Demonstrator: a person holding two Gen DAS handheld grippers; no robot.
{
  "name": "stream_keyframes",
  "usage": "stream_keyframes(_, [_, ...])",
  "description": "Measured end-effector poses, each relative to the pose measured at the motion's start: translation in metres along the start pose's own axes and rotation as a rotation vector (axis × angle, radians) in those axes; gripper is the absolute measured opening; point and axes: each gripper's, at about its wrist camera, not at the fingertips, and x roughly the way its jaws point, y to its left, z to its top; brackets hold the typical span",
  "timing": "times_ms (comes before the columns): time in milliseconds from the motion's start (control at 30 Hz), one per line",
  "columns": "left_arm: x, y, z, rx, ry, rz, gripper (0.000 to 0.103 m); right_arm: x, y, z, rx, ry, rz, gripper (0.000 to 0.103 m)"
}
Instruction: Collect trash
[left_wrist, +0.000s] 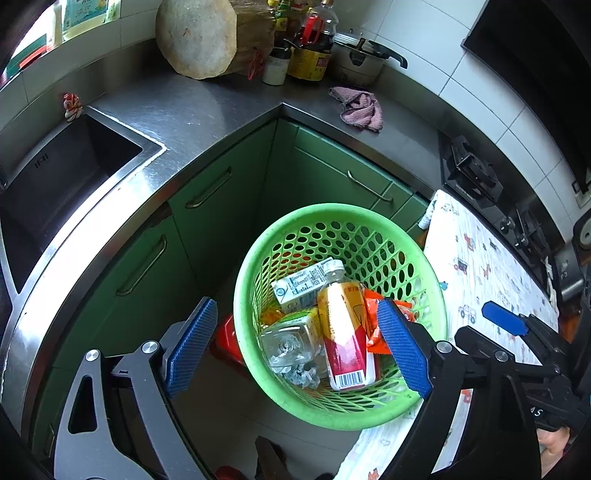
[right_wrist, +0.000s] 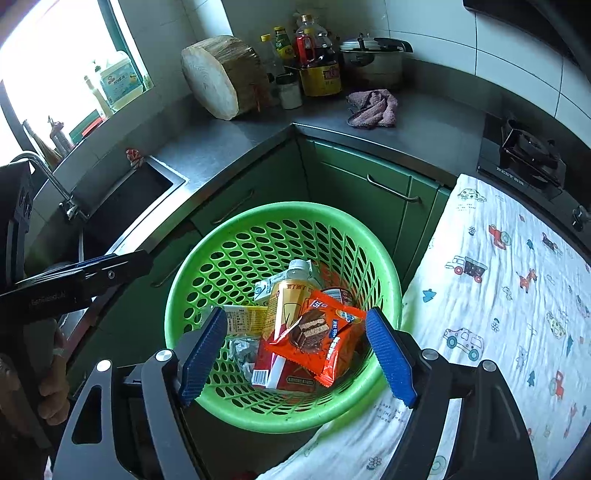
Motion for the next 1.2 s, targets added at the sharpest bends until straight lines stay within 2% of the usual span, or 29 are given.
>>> stream_keyframes(267, [-0.022,-0.010,-0.017,0.016,-0.036,0.016,0.092,-0.036,-0.009,-0.022,-0.018,-0.021,-0.013,0.079])
stream_keyframes(467, [-0.043,-0.025,-0.037,0.019,-0.075,-0.002,0.095,-0.069,-0.018,-0.047,-0.035,-0.040,-0.039,0.081])
stream_keyframes(900, [-0.090,-0.072,-0.101,0.097,-0.143,0.045,0.098,-0.140,-0.052,-0.117,0.030,-0.084,-0.052,0.085])
stream_keyframes(1200, [-0.115,-0.108,-0.148,0.154,-0.184,0.071,0.098,-0.192,-0.066,-0.164,0.035,-0.150,-0.126,0.089])
